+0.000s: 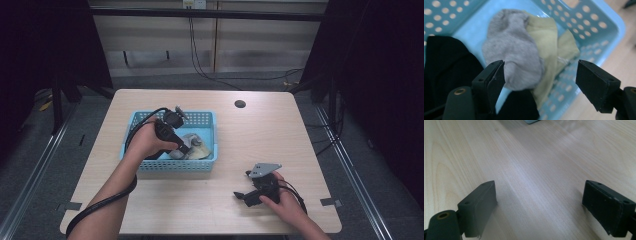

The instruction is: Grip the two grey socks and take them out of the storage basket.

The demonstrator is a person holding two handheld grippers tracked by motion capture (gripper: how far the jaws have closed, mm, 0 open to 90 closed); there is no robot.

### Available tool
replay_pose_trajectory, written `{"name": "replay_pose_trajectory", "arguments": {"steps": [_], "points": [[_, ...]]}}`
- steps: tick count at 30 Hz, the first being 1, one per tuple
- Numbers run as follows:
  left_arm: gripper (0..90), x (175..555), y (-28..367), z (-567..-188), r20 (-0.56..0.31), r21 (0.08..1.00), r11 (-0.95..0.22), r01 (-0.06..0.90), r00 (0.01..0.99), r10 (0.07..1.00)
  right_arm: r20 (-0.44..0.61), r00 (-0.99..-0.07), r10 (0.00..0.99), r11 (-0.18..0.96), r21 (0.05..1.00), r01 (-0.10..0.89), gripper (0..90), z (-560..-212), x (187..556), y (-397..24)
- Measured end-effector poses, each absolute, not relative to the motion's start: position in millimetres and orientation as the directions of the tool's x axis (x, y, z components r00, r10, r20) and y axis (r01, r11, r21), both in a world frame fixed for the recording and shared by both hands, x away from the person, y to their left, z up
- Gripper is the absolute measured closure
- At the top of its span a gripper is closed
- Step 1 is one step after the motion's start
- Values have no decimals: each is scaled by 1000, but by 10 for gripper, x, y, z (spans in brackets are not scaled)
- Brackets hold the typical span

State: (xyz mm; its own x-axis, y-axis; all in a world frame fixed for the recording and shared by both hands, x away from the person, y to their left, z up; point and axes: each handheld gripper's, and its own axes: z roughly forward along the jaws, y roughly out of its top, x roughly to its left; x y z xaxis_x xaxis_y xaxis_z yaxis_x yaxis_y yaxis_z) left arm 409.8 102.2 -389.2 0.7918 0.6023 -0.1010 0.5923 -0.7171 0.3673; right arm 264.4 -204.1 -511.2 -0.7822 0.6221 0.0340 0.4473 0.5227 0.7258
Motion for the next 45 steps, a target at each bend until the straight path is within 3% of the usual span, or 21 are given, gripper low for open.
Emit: {"name": "replay_pose_trajectory", "arguments": {"steps": [19,24,29,32,37,45], "points": [[255,4386,853,-4287,-94,313,-650,692,704,704,34,-782,622,523,726,447,116,-5113,2644,-2040],[371,4410,899,-4314,-108,290,-631,720,680,726,34,-782,622,523,726,447,116,-5112,2642,-2040],[672,4398,915,-4285,-116,253,-653,714,692,712,32,-782,623,524,725,447,116,-5111,2642,-2040],[764,4383,917,-4217,-106,238,-661,712,695,711,33,-781,623,524,724,448,116,-5110,2641,-2041],[838,4377,959,-4045,-81,216,-676,705,702,707,33,-782,623,524,725,448,116,-5110,2642,-2041],[851,4356,1011,-3783,-59,230,-686,690,714,698,34,-782,622,523,725,448,116,-5111,2642,-2041]]}}
